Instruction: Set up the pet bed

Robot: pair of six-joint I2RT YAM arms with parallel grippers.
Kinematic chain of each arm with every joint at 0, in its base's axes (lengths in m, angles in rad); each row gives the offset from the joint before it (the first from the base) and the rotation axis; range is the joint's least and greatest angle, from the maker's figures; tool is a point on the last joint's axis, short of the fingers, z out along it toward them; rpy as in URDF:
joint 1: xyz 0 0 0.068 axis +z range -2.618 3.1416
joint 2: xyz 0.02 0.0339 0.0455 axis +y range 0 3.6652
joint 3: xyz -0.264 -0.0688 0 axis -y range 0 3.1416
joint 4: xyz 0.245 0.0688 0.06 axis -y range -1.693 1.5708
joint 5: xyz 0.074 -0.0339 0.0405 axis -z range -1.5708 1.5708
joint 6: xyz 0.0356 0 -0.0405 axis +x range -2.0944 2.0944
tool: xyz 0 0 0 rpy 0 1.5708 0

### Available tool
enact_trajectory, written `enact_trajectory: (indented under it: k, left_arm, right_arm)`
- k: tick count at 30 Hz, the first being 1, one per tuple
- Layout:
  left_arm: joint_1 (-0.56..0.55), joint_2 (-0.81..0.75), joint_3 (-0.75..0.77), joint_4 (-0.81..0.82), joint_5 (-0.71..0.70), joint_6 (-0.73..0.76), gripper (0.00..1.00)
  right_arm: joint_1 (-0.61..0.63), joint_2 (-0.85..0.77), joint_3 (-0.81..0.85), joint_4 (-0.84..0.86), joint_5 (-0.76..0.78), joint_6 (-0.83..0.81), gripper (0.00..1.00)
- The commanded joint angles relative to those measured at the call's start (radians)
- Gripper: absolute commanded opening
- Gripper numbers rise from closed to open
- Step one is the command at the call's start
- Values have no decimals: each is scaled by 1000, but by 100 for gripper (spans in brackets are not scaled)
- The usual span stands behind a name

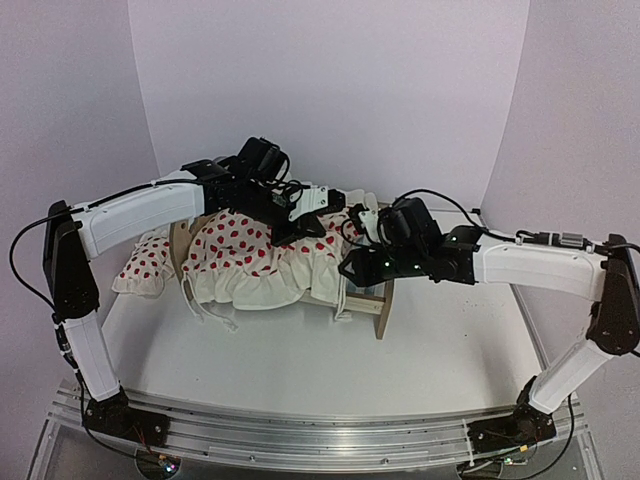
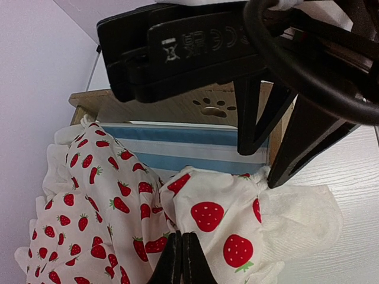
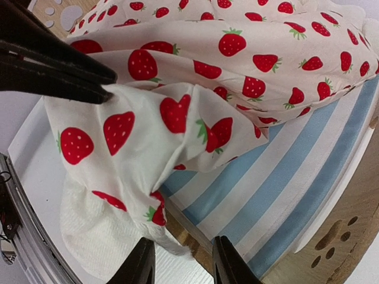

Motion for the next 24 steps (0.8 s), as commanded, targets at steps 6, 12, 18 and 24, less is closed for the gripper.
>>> enact_trajectory:
  k: [6,12,18,24]
  left_arm:
    - [5,-45,12,33,9,20,0]
    - [5,-45,11,34,8,21,0]
    - [5,-45,9,37,8,22,0]
    - [4,-45,8,34,4,24,0]
  right_arm:
    - [-2,-71,-19,23,5,-26,29]
    - [-2,-26,4,22,39,-30,27]
    - [-3,-5,18,21,80,-33,23]
    - [-3,19,13,23,32,-17,24]
